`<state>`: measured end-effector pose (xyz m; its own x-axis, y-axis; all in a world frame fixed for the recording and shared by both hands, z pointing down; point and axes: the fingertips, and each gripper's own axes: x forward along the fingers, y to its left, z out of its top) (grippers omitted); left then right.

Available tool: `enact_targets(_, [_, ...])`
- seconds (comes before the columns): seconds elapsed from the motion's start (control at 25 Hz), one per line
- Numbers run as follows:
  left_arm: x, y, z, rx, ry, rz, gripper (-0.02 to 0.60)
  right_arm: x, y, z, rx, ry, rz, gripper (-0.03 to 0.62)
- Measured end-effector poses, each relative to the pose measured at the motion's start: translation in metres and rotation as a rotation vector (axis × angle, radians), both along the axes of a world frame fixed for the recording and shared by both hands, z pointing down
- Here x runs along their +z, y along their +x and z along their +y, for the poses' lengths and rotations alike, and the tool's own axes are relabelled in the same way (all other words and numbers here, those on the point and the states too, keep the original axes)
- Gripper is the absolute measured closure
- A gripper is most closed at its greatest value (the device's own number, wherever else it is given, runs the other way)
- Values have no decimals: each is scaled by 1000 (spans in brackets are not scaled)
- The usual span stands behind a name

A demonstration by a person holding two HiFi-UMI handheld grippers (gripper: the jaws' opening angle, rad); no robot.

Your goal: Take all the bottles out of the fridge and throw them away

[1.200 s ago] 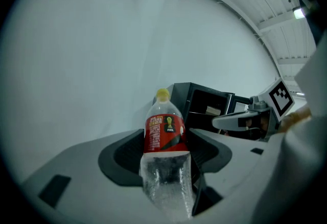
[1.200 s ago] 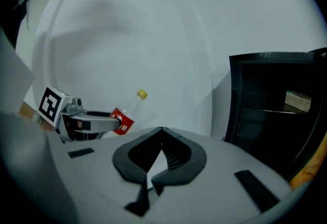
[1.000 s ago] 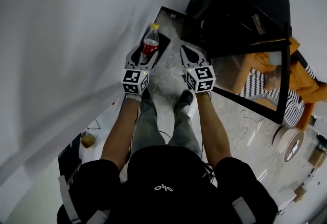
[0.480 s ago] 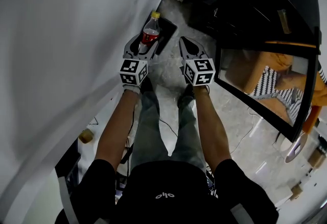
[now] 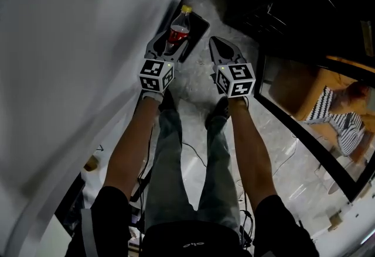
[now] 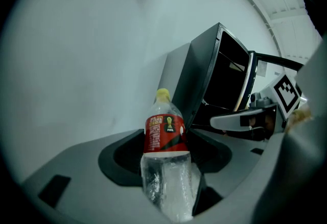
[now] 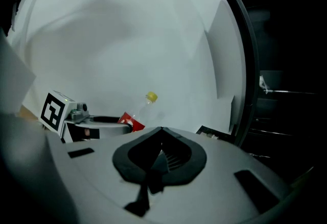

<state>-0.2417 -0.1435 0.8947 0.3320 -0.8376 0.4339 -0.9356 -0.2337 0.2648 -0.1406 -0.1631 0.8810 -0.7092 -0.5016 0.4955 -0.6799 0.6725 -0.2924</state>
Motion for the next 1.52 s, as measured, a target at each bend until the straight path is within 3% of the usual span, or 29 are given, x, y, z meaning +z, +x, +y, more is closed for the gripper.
enact_targets(0.16, [21,-1,-2,13,0,-11,307,23,-1,-1,-19,-2,19,585])
enact_targets(0.44, [22,-14,-21,0,12,-44,305,16,0,0,-22,8,8,585])
enact_targets(0.56, [24,-21,-24,-17,4,-32,268,14,2,3,-17,9,4,585])
enact_targets(0.76, [17,-20,-8,-32,15,-1,272,14,13,13,-4,-3,6,585])
enact_targets(0.92, [-4,-10,8,-42,37,23,349,5,26,24,9,-14,2,585])
enact_targets(1.12, [-57,8,23,-34,88,49,556,-26,42,43,11,-18,1,585])
enact_targets(1.52, [-210,69,52,34,145,88,575,-182,92,60,56,48,-68,585])
